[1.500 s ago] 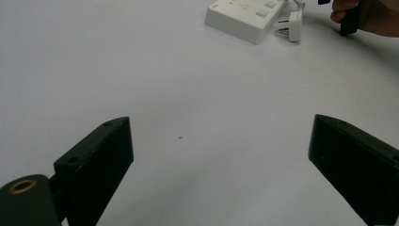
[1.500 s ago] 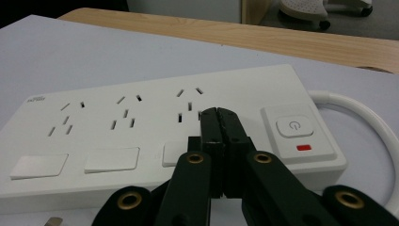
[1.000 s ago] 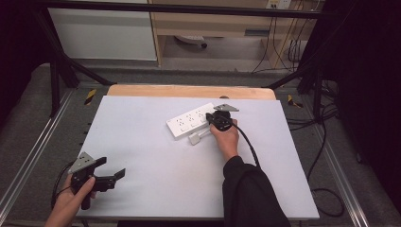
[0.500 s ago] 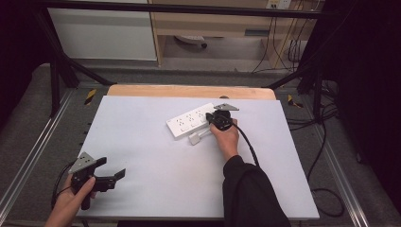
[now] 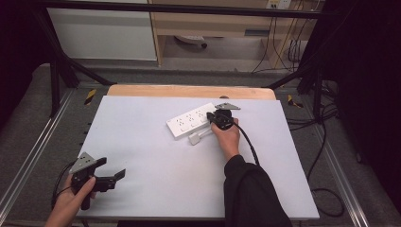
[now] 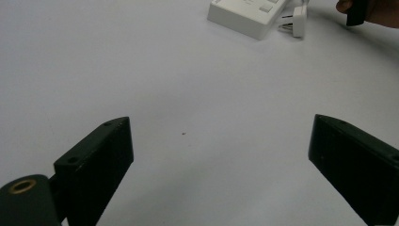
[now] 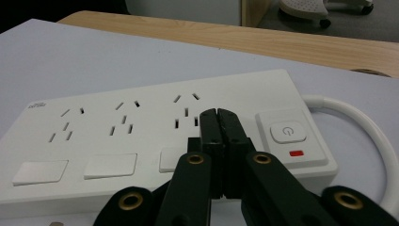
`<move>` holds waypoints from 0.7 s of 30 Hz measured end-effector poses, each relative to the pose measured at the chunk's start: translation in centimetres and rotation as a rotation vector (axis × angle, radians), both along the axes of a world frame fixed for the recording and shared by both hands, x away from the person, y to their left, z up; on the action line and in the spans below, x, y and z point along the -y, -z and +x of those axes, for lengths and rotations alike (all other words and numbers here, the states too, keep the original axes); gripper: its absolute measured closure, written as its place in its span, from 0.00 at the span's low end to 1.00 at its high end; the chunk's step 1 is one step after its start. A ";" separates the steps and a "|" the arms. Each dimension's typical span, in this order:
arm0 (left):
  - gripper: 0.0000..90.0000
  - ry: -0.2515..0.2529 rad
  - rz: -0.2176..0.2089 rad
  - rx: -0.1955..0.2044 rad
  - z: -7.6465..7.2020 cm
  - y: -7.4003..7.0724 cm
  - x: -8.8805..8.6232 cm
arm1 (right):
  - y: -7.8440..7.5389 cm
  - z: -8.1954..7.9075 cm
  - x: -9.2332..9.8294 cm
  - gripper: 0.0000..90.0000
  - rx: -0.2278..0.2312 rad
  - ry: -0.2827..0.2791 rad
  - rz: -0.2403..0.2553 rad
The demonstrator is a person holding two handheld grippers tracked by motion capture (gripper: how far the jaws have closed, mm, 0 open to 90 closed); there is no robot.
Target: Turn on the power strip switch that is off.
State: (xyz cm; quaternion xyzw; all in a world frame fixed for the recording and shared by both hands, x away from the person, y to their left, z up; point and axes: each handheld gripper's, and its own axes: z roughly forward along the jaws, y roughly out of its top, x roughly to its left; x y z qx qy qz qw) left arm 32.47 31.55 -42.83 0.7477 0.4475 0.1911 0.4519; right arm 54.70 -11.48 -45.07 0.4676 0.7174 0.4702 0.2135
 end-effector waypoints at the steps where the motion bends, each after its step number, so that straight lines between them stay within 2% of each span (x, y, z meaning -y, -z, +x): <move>1: 0.08 0.001 0.002 -0.001 0.0 0.0 0.0 | 0.0 0.0 0.0 1.00 0.000 0.000 -0.001; 21: 0.08 0.001 0.006 -0.003 0.0 0.0 0.0 | -1.4 -0.6 0.4 1.00 0.022 -0.011 0.024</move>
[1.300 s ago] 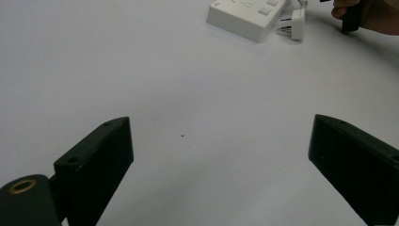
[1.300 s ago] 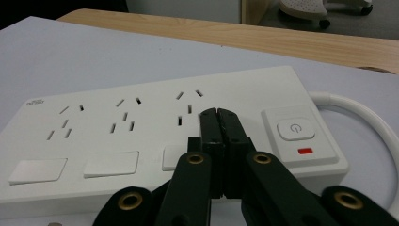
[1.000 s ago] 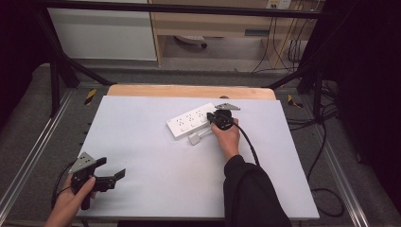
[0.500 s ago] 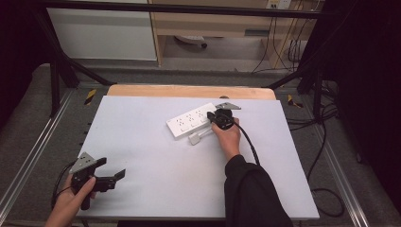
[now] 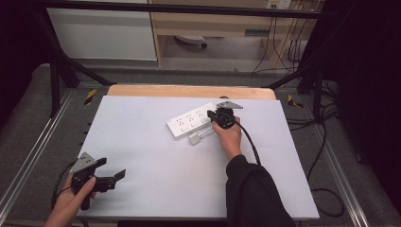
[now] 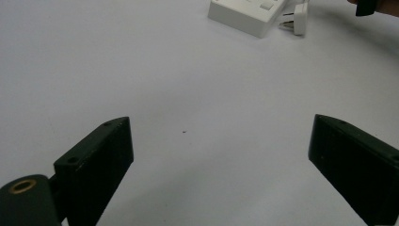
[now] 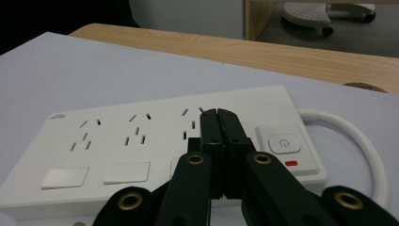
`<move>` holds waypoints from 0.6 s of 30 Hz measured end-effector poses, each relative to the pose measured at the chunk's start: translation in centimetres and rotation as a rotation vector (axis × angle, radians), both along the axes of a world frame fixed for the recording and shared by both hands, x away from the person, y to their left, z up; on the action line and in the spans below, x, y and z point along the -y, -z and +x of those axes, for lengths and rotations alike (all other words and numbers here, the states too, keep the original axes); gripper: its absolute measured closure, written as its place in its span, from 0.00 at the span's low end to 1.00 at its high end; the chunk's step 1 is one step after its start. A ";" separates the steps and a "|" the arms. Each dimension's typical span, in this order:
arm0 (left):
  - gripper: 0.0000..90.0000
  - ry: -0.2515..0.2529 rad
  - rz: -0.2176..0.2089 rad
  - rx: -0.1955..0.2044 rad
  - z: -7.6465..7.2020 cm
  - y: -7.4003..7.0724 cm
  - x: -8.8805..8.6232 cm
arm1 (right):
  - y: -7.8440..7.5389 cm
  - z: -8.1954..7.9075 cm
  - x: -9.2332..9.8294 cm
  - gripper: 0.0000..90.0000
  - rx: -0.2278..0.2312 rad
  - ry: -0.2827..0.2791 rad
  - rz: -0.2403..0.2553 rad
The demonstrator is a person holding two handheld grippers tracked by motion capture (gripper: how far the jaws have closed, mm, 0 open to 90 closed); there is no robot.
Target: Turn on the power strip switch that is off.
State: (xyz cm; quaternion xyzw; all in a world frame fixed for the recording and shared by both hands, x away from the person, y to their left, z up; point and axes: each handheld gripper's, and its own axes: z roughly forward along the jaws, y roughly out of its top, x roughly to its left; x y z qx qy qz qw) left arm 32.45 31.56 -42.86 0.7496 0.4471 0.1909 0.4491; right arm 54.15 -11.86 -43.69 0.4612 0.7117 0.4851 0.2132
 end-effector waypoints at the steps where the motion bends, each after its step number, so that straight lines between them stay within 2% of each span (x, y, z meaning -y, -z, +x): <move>1: 0.08 0.000 0.000 0.000 0.0 0.0 0.0 | -0.1 0.0 0.1 1.00 0.002 -0.003 -0.002; 12: 0.08 -0.001 0.003 0.000 0.0 0.0 0.1 | -1.3 -0.5 0.5 1.00 0.020 -0.011 0.007; 18: 0.08 0.000 0.002 -0.001 0.0 0.0 0.0 | -1.5 -0.5 0.6 0.90 0.004 -0.014 0.020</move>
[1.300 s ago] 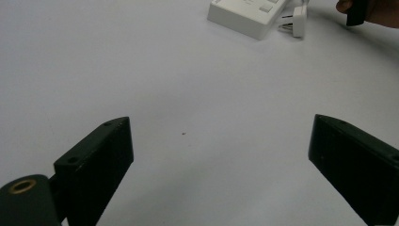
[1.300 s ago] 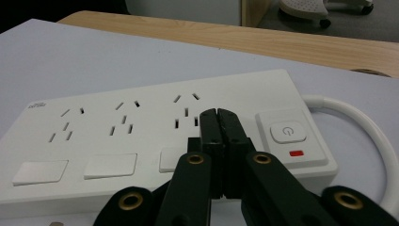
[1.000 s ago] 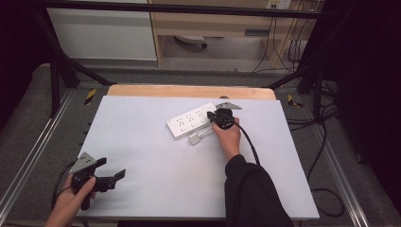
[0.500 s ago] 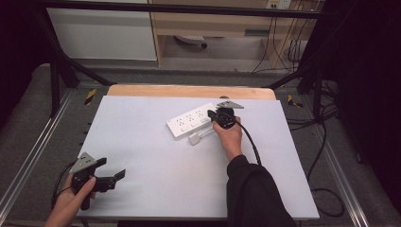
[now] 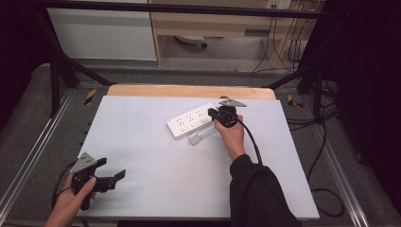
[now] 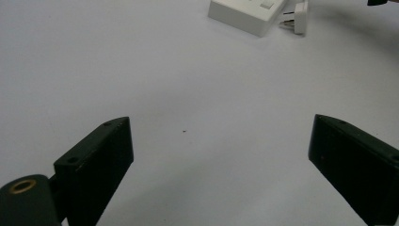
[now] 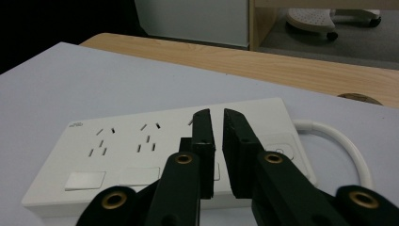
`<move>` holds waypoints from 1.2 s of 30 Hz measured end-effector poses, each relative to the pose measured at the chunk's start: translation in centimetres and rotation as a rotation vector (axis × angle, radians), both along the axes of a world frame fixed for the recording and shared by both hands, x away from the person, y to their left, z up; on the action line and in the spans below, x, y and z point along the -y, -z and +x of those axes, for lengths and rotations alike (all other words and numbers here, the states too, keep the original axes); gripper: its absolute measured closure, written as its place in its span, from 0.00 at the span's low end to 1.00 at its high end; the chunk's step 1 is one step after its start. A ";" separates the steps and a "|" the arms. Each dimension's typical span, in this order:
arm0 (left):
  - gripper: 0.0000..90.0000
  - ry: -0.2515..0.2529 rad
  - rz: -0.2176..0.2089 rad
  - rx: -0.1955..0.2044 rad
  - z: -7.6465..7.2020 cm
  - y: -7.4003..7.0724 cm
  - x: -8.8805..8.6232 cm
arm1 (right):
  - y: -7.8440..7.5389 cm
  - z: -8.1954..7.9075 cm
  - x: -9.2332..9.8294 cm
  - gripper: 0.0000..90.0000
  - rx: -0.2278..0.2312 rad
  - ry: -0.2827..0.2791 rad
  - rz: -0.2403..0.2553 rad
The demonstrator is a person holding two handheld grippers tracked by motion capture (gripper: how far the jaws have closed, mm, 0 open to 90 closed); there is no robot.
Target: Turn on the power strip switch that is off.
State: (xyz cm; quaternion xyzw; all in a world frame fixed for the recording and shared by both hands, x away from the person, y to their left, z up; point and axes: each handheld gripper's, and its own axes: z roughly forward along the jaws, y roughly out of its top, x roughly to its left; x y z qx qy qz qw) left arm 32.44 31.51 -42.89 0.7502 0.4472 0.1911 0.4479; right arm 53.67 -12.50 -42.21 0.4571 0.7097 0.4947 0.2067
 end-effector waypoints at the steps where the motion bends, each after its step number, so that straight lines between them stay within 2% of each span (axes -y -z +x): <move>1: 0.08 0.000 0.000 0.000 0.0 0.0 0.0 | 0.0 0.0 0.1 0.89 -0.003 -0.002 -0.001; 9: 0.08 0.000 0.002 -0.001 0.0 0.0 0.0 | -0.8 -0.2 0.7 0.81 0.002 0.006 0.006; 15: 0.08 -0.001 0.003 0.000 0.0 0.0 0.0 | -1.5 -0.7 1.1 0.68 -0.001 0.001 0.002; 24: 0.08 0.003 0.007 -0.001 0.0 0.0 0.1 | -3.1 -1.6 2.1 0.42 -0.010 -0.004 0.022; 36: 0.08 0.006 0.001 0.002 -0.1 0.0 0.1 | -5.3 -3.3 3.2 0.16 -0.012 -0.025 0.015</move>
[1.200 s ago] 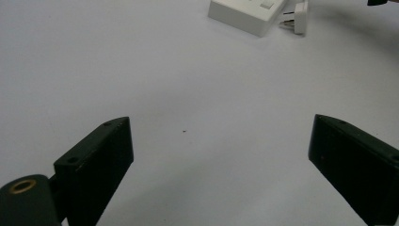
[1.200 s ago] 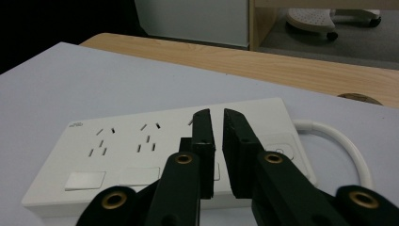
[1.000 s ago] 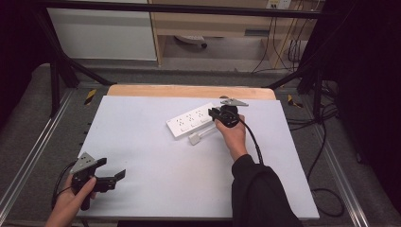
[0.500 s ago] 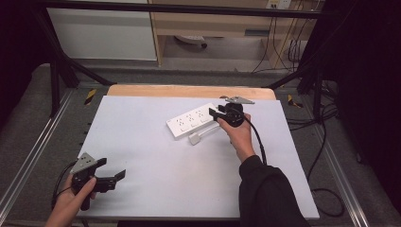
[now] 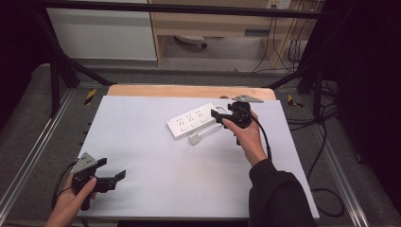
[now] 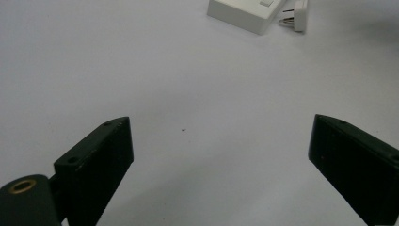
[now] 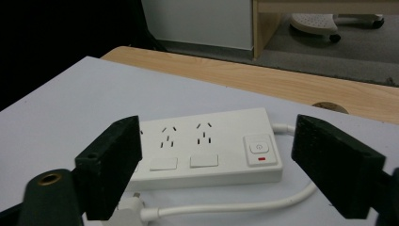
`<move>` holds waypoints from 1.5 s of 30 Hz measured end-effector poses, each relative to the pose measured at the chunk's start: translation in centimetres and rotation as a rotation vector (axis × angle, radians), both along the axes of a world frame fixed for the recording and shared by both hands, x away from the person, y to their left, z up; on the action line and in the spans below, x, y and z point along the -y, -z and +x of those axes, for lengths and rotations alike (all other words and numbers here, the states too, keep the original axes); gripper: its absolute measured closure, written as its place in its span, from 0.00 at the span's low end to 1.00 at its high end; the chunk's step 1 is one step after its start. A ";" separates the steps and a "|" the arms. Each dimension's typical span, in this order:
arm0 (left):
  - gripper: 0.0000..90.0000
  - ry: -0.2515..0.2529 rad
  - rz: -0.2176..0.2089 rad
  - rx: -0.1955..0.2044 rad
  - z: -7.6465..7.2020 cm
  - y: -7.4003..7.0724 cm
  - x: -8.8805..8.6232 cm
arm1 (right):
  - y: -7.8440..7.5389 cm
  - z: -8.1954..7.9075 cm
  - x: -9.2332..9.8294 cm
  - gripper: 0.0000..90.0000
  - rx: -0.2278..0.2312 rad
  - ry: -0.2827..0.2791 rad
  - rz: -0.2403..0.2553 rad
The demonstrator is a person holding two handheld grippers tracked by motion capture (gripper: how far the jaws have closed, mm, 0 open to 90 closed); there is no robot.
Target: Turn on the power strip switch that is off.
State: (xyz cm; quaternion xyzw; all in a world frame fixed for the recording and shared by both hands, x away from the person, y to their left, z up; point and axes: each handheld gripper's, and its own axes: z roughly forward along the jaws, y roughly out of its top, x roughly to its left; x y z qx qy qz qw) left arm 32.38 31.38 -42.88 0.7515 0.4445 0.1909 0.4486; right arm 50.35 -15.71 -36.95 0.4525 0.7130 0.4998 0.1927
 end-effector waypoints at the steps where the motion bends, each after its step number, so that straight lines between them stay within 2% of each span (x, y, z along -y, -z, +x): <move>1: 0.08 0.001 0.001 0.002 0.0 0.0 0.0 | -0.1 -0.2 0.1 0.13 -0.004 0.000 -0.005; 4: 0.08 0.003 0.002 0.002 0.0 0.0 0.1 | -0.3 -0.9 0.8 0.11 0.011 0.018 -0.011; 7: 0.08 -0.001 -0.003 -0.001 0.0 0.0 0.0 | -0.5 -1.6 1.7 0.09 0.002 0.036 -0.021; 9: 0.08 0.000 -0.008 -0.001 0.0 -0.1 0.0 | -0.6 -2.4 2.2 0.09 0.035 0.046 -0.038; 15: 0.08 -0.001 -0.008 -0.001 0.0 0.0 0.0 | -0.7 -4.3 3.7 0.08 0.052 0.061 -0.033; 17: 0.08 -0.001 -0.008 0.003 0.0 -0.1 0.0 | -0.6 -4.9 4.2 0.07 0.066 0.069 -0.044; 19: 0.08 -0.001 -0.006 0.002 0.0 0.0 0.0 | -0.3 -5.5 4.7 0.07 0.066 0.073 -0.027; 31: 0.08 -0.006 -0.007 -0.001 0.0 0.1 0.0 | 1.0 -8.6 7.5 0.07 0.093 0.083 0.001; 39: 0.08 -0.006 -0.005 -0.002 0.0 0.1 0.0 | 2.8 -11.2 9.7 0.08 0.125 0.091 0.003; 45: 0.08 -0.006 -0.003 0.000 -0.1 0.0 0.0 | 4.8 -12.9 10.9 0.07 0.133 0.092 -0.025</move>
